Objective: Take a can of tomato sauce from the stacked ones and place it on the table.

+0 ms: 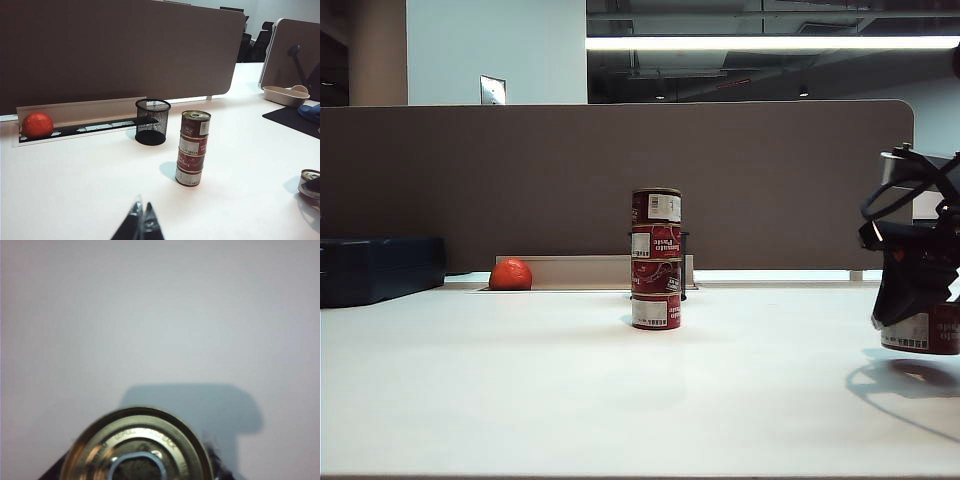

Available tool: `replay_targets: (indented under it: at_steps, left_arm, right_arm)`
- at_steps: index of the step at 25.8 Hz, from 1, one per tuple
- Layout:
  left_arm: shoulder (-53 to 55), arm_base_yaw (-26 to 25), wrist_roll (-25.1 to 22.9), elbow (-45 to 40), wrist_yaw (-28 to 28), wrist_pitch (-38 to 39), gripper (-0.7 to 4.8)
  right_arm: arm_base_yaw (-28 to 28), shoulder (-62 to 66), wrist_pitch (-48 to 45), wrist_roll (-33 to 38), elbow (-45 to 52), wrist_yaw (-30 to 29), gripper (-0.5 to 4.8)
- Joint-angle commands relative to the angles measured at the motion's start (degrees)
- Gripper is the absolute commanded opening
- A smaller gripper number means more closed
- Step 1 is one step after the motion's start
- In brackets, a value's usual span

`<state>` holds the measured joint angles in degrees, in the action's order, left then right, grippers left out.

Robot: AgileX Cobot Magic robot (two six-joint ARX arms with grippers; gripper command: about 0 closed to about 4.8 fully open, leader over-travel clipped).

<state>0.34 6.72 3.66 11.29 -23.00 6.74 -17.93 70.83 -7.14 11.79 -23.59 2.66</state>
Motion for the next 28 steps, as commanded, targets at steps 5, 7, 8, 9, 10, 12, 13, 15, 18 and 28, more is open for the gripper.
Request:
replay_targets:
  at_steps: [5, 7, 8, 9, 10, 12, 13, 15, 18, 28]
  left_arm:
    - [0.0, 0.0, -0.2, 0.2, -0.2, -0.3, -0.06]
    - [0.0, 0.0, -0.2, 0.2, -0.2, -0.3, -0.06]
    - [0.0, 0.0, -0.2, 0.2, -0.2, -0.3, -0.06]
    - [0.0, 0.0, -0.2, 0.2, -0.2, -0.3, -0.06]
    - [0.0, 0.0, -0.2, 0.2, -0.2, -0.3, -0.06]
    - [0.0, 0.0, -0.2, 0.2, -0.2, -0.3, -0.06]
    - [0.0, 0.0, -0.2, 0.2, -0.2, -0.3, -0.06]
    - [0.0, 0.0, -0.2, 0.2, -0.2, -0.3, -0.06]
    - [0.0, 0.0, -0.2, 0.2, -0.2, -0.3, -0.06]
    - [0.0, 0.0, -0.2, 0.2, -0.2, -0.3, -0.06]
  right_arm:
    - [-0.1, -0.2, -2.3, 0.2, 0.0, 0.4, 2.29]
    - [-0.1, 0.0, -2.3, 0.2, 0.0, 0.4, 2.29]
    - [-0.1, 0.0, -2.2, 0.2, 0.0, 0.4, 2.29]
    - [-0.1, 0.0, -2.2, 0.2, 0.0, 0.4, 2.29]
    - [-0.1, 0.0, -2.2, 0.2, 0.0, 0.4, 2.29]
    - [-0.1, 0.0, -2.1, 0.2, 0.0, 0.4, 2.29]
    - [-0.1, 0.0, -2.1, 0.2, 0.0, 0.4, 2.29]
    - [-0.1, 0.0, -1.8, 0.2, 0.0, 0.4, 2.29]
    - [-0.1, 0.0, -1.7, 0.2, 0.2, 0.4, 2.29]
    - [-0.1, 0.0, -2.3, 0.2, 4.0, 0.2, 2.29]
